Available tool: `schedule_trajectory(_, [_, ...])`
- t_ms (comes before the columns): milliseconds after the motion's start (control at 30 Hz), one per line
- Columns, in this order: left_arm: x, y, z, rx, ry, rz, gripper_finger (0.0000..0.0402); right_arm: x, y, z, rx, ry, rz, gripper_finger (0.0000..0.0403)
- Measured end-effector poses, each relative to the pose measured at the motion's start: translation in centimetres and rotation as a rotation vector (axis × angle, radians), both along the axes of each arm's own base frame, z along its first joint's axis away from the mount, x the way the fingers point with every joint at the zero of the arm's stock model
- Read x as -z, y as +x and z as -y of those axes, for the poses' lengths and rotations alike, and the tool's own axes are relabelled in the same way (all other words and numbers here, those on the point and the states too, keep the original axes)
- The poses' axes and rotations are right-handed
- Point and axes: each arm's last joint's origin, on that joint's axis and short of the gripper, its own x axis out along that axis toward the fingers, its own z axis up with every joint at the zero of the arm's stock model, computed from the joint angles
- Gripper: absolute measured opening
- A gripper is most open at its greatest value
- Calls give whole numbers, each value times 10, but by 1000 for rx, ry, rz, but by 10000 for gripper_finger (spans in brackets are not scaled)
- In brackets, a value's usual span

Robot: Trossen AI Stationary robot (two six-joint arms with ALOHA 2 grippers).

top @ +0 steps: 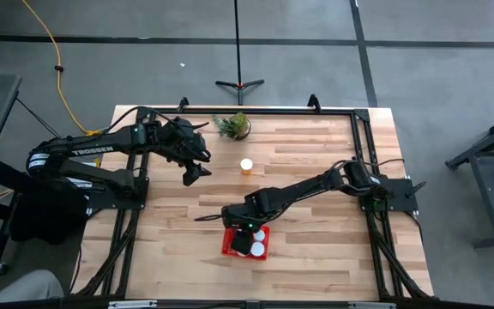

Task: Pick and place pill bottles into a basket
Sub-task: Adjust the top orange pill bottle in the basket

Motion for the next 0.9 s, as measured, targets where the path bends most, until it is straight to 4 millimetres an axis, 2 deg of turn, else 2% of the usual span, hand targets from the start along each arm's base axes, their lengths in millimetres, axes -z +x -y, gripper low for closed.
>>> schedule_trajectory(233, [0,0,0,0,-1,-4,287,-10,-9,4,17,-65,-25,201])
schedule_trajectory(433, [1,-1,0,0,-2,-7,287,-10,-11,5,20,-89,-44,198])
schedule_trajectory(900, [0,0,0,1,-1,-7,287,-11,-11,4,-3,-78,-33,251])
